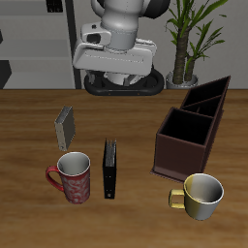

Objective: Place the black book into the left desk caddy's right compartment

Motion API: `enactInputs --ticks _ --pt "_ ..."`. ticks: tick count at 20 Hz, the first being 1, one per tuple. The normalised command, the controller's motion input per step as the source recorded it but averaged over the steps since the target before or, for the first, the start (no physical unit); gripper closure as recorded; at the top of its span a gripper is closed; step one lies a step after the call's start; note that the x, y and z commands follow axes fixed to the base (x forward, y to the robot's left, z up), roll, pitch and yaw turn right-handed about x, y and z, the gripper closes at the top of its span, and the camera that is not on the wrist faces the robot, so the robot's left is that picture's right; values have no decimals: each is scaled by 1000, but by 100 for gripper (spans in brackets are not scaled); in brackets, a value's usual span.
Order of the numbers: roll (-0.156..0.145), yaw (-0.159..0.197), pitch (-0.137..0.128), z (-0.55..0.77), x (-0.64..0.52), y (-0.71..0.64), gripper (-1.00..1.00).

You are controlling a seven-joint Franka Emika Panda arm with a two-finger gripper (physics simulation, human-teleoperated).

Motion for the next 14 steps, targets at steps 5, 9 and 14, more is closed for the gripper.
enactInputs --ticks 5,9,14 --pt "16 2 -20 -51 153 108 -100" --pt "36 25 -26 -199 163 53 -100" --pt "33 -49 19 -387 162 18 -100"
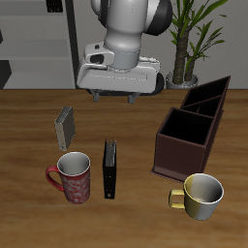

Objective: Place the black book into the left desk caddy's right compartment

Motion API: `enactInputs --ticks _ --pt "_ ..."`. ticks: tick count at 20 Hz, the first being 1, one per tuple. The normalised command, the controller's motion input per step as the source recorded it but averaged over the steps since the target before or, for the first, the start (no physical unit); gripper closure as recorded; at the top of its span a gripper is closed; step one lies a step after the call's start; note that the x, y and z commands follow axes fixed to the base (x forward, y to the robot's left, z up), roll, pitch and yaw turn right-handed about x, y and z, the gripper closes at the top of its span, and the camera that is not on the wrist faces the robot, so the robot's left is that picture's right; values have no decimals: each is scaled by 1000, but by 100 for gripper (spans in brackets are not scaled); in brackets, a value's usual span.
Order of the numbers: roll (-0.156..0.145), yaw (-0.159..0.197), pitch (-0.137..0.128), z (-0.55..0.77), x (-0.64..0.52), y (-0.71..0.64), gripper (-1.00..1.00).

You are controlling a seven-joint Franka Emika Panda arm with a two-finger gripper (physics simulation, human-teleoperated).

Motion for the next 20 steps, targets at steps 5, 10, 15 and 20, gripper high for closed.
enactInputs --ticks 5,10,15,20 --pt "-23 -27 -26 -256 162 -70 -100" --pt "5 -31 3 -198 44 12 -100" --pt "30 5 9 -308 40 40 -100" --pt "-21 -15 18 -345 73 -67 -100"
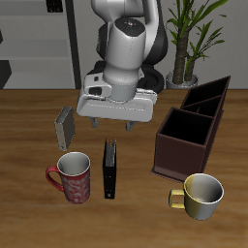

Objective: Place the black book into the left desk caddy's right compartment

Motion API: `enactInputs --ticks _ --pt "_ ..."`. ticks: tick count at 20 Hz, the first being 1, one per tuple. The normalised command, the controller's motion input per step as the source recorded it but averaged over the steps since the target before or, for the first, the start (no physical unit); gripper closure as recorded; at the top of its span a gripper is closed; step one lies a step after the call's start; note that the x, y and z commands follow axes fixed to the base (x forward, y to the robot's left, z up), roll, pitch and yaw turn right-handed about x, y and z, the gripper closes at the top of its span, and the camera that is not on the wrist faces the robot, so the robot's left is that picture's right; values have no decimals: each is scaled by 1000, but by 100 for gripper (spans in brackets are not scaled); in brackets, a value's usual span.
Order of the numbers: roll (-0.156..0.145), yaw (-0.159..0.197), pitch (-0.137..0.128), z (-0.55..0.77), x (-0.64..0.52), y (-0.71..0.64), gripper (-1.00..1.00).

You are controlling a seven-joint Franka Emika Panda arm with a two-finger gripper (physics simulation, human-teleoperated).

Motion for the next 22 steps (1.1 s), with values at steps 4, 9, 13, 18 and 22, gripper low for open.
enactInputs --ticks 4,9,13,18,22 --pt "-23 -30 2 -215 29 -97 -100" --pt "-19 -8 4 -294 56 -81 -100" --pt "-5 -19 35 -336 87 -1 -100" --pt "12 -7 42 -335 63 69 -100" --pt "11 -22 50 -401 82 35 -100"
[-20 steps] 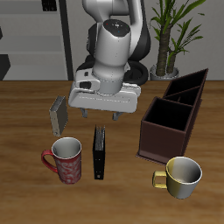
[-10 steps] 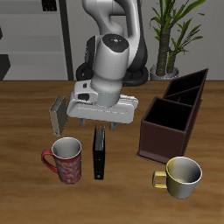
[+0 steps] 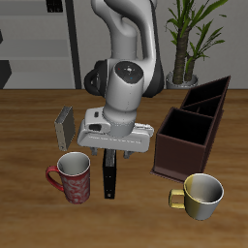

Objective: Place the black book into the left desk caddy's right compartment

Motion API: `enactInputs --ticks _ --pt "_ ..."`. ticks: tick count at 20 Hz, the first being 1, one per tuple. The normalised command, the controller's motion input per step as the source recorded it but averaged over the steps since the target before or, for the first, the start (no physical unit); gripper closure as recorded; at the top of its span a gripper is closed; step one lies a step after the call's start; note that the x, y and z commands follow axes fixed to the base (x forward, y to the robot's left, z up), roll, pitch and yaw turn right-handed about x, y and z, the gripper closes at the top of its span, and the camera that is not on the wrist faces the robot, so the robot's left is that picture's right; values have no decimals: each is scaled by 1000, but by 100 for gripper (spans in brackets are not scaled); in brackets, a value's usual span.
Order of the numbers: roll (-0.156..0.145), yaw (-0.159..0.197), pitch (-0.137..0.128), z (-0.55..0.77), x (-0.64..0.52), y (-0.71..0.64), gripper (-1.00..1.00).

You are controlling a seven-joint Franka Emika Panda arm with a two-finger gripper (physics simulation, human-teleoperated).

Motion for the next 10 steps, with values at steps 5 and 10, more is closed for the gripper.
enactInputs --ticks 5,10 --pt "30 -8 37 -302 16 5 100" --pt "-7 -28 1 -35 -54 -40 100"
